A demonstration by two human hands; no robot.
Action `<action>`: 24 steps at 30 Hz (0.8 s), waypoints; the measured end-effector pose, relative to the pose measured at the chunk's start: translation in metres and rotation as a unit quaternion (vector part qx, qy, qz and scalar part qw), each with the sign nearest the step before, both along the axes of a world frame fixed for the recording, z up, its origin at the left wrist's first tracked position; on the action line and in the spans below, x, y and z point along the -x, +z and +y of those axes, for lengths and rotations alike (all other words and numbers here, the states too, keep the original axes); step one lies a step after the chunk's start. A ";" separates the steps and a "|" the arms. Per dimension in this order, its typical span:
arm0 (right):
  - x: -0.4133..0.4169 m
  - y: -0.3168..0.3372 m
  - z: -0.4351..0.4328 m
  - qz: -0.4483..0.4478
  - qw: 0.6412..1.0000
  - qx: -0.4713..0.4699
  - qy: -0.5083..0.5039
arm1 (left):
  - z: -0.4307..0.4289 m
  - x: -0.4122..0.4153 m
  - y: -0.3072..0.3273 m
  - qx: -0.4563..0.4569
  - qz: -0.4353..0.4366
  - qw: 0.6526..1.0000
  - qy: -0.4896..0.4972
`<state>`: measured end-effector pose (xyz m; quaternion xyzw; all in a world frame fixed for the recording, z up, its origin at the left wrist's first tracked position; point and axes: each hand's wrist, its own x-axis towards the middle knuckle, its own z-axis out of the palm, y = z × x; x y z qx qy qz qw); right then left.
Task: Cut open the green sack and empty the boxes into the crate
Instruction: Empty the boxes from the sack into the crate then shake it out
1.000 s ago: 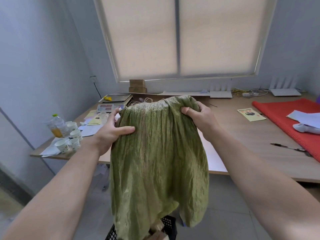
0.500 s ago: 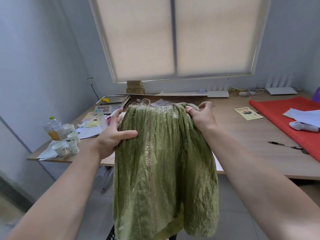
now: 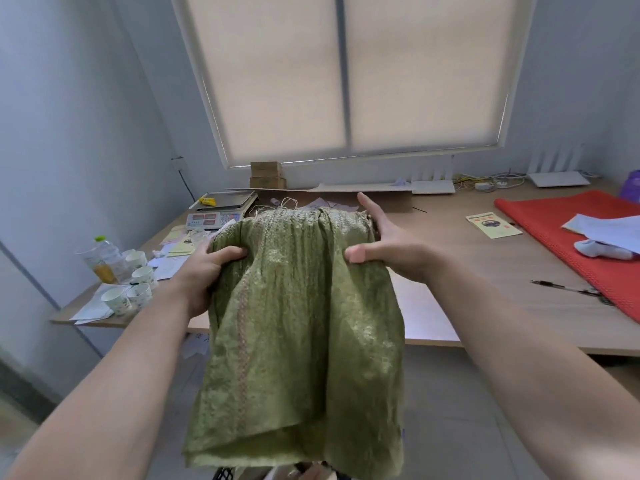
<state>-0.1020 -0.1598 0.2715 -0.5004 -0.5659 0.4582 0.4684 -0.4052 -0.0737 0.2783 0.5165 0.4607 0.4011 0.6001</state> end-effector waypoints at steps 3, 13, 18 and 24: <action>0.003 -0.006 0.005 -0.070 0.995 -0.030 -0.063 | -0.002 0.001 0.000 0.041 -0.038 0.998 0.031; 0.008 -0.011 0.019 0.116 0.970 -0.040 -0.212 | -0.013 0.011 -0.005 -0.074 0.014 0.991 -0.111; 0.005 -0.011 0.022 0.124 0.960 -0.032 -0.249 | -0.016 0.008 0.000 -0.153 0.108 0.980 -0.071; 0.011 -0.010 0.016 0.078 0.968 -0.044 -0.234 | -0.008 -0.003 -0.001 -0.173 0.173 0.970 -0.004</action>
